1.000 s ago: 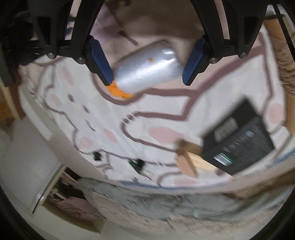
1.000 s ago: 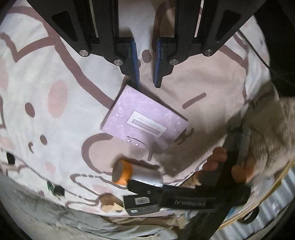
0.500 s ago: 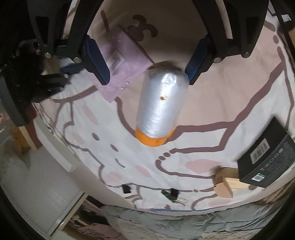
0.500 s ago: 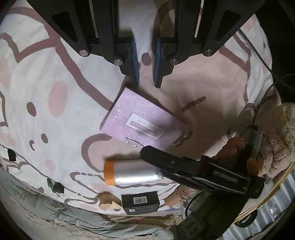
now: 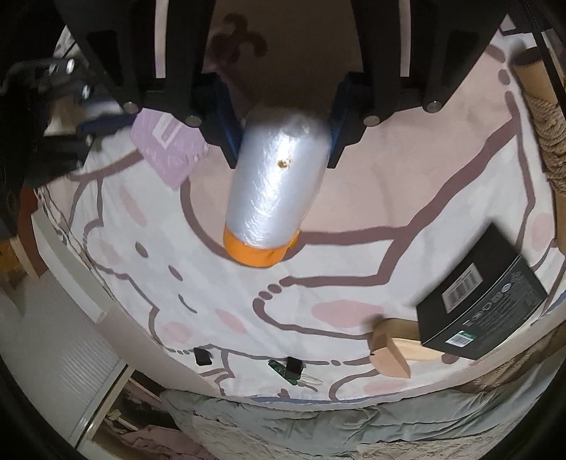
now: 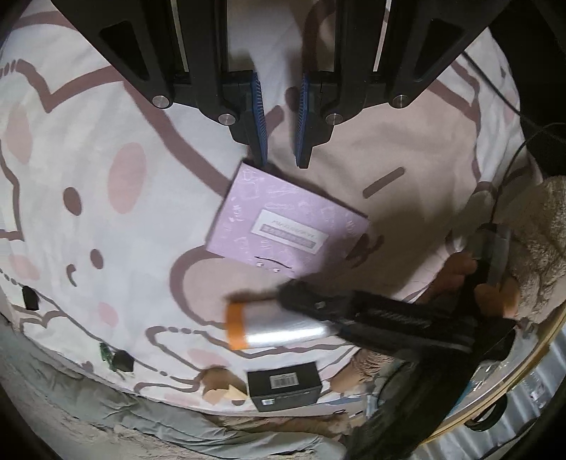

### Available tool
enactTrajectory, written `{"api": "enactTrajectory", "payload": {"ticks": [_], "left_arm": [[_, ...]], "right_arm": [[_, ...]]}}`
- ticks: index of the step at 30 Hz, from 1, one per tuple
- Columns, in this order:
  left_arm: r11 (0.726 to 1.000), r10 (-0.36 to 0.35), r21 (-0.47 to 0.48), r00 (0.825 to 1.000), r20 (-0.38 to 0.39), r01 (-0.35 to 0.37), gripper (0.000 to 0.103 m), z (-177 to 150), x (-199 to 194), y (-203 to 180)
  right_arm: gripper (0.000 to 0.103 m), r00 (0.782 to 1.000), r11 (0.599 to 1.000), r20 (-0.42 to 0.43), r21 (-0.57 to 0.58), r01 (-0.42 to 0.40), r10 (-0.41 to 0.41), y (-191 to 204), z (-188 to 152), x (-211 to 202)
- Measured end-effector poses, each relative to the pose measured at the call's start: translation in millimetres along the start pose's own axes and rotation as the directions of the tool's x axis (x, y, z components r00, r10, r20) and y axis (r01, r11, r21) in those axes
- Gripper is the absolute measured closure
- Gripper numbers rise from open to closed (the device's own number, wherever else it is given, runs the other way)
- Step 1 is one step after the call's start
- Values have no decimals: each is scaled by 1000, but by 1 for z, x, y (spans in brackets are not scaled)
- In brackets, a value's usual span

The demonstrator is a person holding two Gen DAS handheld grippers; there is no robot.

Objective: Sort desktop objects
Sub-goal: 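Carry the silver roll with the left gripper while the right tool approaches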

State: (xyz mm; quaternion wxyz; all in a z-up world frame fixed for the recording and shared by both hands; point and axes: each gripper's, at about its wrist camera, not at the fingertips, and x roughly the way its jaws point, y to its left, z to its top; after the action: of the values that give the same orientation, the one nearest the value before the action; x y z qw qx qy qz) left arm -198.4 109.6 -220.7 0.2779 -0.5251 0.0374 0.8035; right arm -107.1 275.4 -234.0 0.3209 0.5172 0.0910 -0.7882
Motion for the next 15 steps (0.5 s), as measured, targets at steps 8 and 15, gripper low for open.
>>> {"api": "enactTrajectory", "payload": {"ticks": [8, 15], "left_arm": [[1000, -20, 15, 999, -47, 21, 57, -30, -27, 16], [998, -28, 51, 997, -69, 32, 57, -63, -51, 21]], "right_arm": [[87, 1000, 1000, 5, 20, 2, -2, -6, -1, -1], [87, 990, 990, -31, -6, -141, 140, 4, 9, -9]]}}
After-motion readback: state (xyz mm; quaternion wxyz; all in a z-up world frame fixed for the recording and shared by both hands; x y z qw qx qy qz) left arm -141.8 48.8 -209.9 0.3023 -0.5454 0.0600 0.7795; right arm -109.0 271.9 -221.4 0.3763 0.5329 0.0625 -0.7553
